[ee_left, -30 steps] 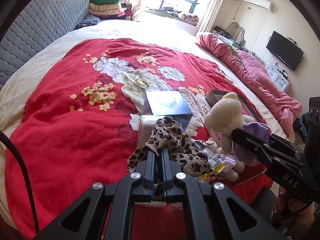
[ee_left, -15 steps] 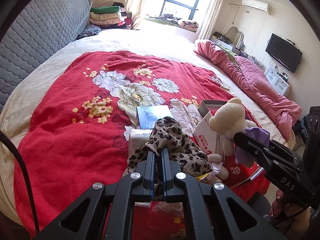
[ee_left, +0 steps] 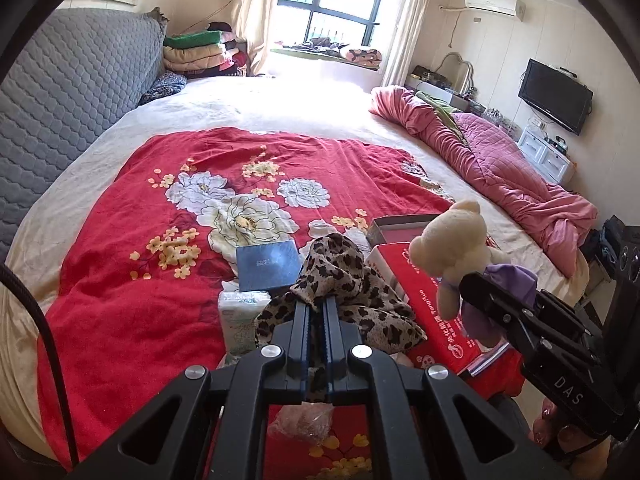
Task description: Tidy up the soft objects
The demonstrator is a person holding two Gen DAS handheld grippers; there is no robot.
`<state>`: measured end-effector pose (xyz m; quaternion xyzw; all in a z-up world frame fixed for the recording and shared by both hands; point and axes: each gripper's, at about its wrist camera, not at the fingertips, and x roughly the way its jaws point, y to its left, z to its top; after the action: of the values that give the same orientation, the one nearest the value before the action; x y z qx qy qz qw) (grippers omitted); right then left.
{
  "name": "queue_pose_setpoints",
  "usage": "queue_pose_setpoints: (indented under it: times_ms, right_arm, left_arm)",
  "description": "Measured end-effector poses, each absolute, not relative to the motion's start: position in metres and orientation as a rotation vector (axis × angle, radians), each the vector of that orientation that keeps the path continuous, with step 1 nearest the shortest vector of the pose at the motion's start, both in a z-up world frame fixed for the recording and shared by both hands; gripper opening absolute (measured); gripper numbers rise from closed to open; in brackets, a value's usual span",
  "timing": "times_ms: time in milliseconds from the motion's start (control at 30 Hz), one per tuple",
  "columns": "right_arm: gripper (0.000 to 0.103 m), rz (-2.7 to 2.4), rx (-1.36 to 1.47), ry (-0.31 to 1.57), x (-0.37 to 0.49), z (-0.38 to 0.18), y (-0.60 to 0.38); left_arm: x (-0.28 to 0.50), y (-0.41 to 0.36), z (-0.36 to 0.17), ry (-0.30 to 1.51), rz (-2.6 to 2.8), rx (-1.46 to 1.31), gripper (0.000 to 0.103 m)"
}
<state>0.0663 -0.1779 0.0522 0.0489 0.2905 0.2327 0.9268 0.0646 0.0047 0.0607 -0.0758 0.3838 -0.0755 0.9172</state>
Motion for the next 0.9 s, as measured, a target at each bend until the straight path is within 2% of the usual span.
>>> queue_pose_setpoints:
  times_ms: [900]
  right_arm:
    - [0.029, 0.231, 0.235, 0.454, 0.048, 0.083, -0.301]
  left_arm:
    - [0.094, -0.134, 0.097, 0.752, -0.349, -0.02, 0.006]
